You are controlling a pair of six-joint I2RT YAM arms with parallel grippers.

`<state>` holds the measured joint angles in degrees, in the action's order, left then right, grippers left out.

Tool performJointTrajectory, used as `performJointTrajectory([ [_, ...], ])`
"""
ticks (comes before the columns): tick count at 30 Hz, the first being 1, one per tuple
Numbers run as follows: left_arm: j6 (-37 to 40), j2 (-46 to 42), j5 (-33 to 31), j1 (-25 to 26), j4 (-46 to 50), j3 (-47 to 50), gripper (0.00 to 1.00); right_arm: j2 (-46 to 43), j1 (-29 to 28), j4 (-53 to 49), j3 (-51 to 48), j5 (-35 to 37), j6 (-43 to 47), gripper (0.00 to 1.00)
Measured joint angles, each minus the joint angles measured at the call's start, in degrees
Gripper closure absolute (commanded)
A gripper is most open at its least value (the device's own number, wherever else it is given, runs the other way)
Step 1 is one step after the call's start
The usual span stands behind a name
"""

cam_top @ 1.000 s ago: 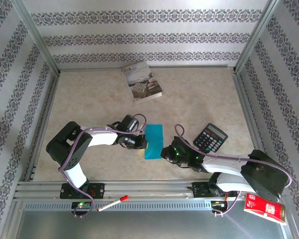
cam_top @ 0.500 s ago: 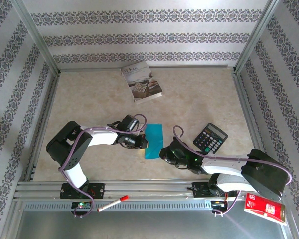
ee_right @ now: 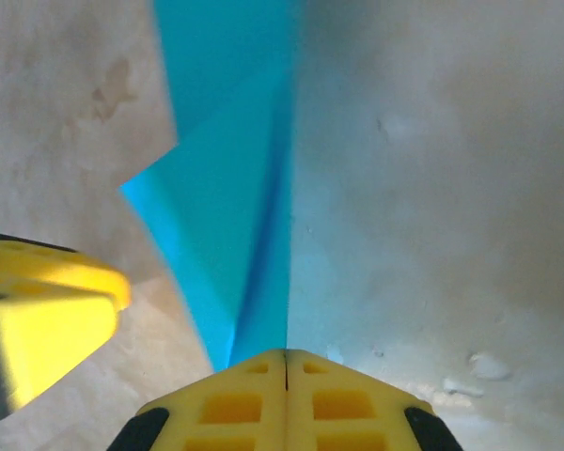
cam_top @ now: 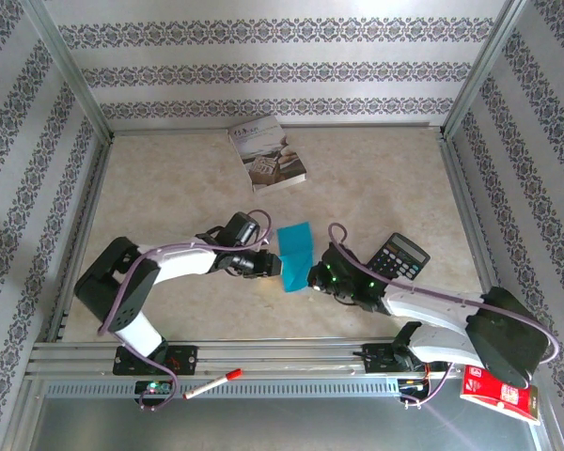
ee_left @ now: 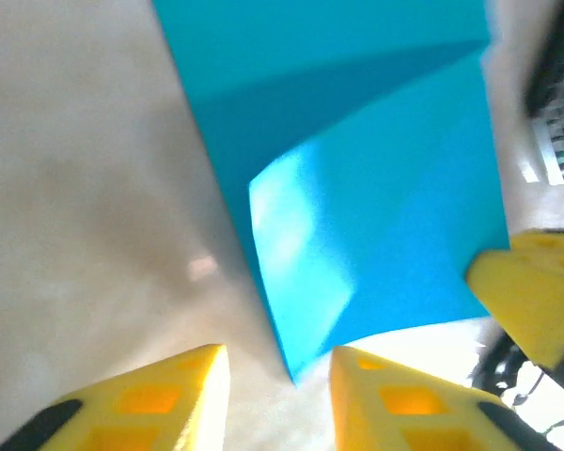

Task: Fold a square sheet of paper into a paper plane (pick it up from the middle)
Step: Turn over the paper at the center of the table.

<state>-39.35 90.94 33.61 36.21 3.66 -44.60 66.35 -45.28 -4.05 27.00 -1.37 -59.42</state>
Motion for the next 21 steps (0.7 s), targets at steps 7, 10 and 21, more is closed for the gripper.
performJointTrajectory([
  [7, -1.6, -12.2, 0.3, -6.6, 2.5, -1.3, 0.52, 3.7, 2.3, -29.0, 25.7, 5.4, 23.3, 1.00],
  [10, -1.4, -15.0, 0.1, -11.4, 4.9, -1.5, 0.52, 11.4, -0.5, -39.0, 35.5, 12.0, 30.4, 1.00],
  [21, 1.0, -19.3, -1.1, -26.1, 12.4, -0.6, 0.51, 35.4, -15.3, -51.7, 49.2, 18.8, 37.3, 0.98],
])
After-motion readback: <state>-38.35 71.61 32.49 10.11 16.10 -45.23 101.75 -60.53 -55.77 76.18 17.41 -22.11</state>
